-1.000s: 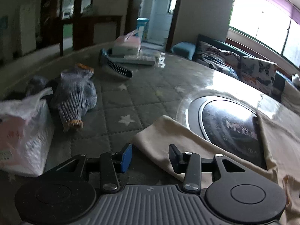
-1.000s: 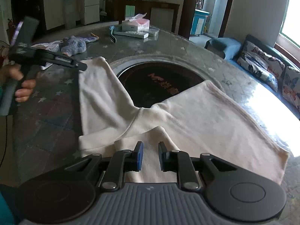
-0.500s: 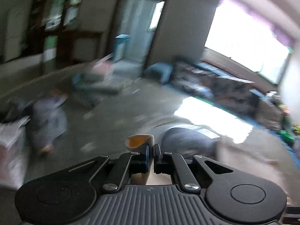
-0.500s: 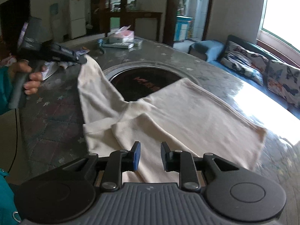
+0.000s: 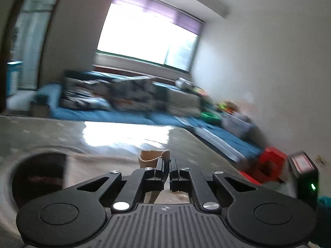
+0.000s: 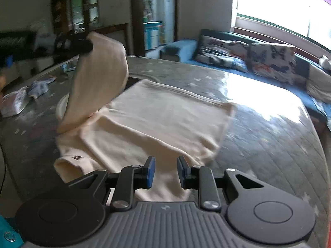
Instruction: Fold clothes
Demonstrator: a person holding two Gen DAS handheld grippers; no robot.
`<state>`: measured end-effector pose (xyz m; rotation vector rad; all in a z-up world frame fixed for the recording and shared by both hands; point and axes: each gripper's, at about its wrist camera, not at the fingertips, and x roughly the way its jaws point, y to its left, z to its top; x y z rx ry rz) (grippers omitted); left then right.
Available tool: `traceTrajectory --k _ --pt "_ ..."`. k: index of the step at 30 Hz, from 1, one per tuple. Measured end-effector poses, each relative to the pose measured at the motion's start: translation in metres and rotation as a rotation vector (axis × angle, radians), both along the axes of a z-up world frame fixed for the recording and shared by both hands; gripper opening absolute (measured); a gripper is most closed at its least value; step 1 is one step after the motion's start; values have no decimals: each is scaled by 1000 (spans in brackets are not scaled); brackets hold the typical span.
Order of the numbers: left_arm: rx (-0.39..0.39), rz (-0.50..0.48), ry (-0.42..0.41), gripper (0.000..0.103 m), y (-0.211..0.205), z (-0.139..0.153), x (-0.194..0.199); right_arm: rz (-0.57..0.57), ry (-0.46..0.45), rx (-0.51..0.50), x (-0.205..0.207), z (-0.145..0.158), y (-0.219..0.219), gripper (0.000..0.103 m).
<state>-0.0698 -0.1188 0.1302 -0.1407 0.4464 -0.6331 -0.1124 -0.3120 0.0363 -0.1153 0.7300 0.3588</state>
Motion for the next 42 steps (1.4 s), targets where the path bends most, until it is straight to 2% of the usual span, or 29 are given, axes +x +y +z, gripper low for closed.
traceTrajectory --k 4,7,9,13,16,17,23,27,31,36,39,40,42 --pt "42 -58 105 12 -28 -27 4 -68 21 9 -5 -5 -18 23" --pt "80 -84 146 24 -28 -41 4 -93 28 16 -10 -7 -25 23" --pt "95 -85 138 25 -19 -43 -1 -96 26 19 -13 -5 -28 23" --pt "167 -22 88 27 18 -45 -1 -75 30 42 -12 -2 -25 23" --pt "218 29 77 41 49 -49 -7 -49 40 51 -5 -4 -14 23" --pt "237 48 79 41 59 -53 -10 -43 42 50 -2 -5 -10 23" --pt "343 146 121 41 99 -76 -25 -30 78 42 22 -21 6 23" --pt "352 153 140 41 107 -86 -28 -19 97 16 27 -30 15 22" --pt "350 142 148 41 106 -92 -25 -23 89 -10 26 -28 20 8" --pt "343 144 145 39 106 -99 -21 -21 39 -25 22 -11 23 4" --pt "349 140 131 24 104 -99 -22 -14 -8 -47 19 4 27 4" --pt "351 138 124 12 103 -99 -24 -14 -18 -51 19 8 28 4" --pt "356 133 109 8 102 -98 -26 -16 -38 -59 18 16 29 4"
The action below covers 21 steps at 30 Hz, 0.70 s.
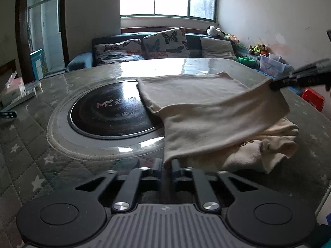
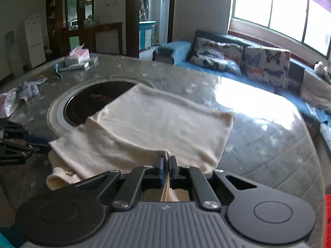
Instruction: Fold clothes
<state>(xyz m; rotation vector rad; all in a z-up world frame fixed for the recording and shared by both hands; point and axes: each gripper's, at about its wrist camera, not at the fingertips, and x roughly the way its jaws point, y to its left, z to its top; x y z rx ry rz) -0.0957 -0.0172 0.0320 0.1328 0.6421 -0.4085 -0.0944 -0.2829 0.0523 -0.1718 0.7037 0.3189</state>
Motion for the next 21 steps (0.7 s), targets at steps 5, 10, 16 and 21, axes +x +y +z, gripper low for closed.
traceTrajectory --k 5,10,16,21 --pt "16 -4 -19 5 -1 2 -3 -38 11 -1 6 -2 -4 4" --pt "10 -11 3 8 8 7 -2 -97 62 -16 16 -29 -14 6" --pt "-16 -33 -18 8 14 29 8 -65 24 -16 10 -19 -16 9" --pt "-50 -69 -32 8 -8 38 34 -9 31 9 16 -25 -2 9"
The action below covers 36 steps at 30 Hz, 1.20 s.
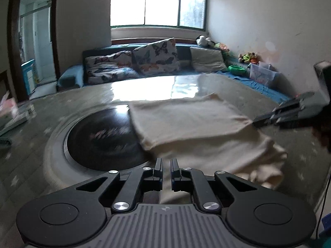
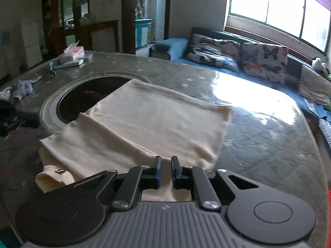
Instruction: Fold clothes
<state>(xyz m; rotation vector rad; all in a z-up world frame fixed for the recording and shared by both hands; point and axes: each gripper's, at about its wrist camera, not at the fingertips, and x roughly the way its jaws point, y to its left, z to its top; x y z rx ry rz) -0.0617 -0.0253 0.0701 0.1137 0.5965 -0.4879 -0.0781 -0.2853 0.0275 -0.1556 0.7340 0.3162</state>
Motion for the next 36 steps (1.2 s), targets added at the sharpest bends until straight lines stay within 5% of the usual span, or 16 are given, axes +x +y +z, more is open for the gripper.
traceTrajectory --k 7,16,24,32,36 --pt "14 -28 28 11 -39 -13 44 4 61 4 14 -24 9 9" --pt "69 -34 71 16 -41 -35 59 90 84 -14 -16 -16 8 9" --pt "113 -99 21 24 -25 -25 21 99 76 -32 -30 -16 9 10" --pt "243 -247 -57 46 -20 -27 -37 121 71 -51 -34 -12 11 16" --pt "312 -303 -114 47 -34 -37 -53 141 67 -77 -40 -8 12 17"
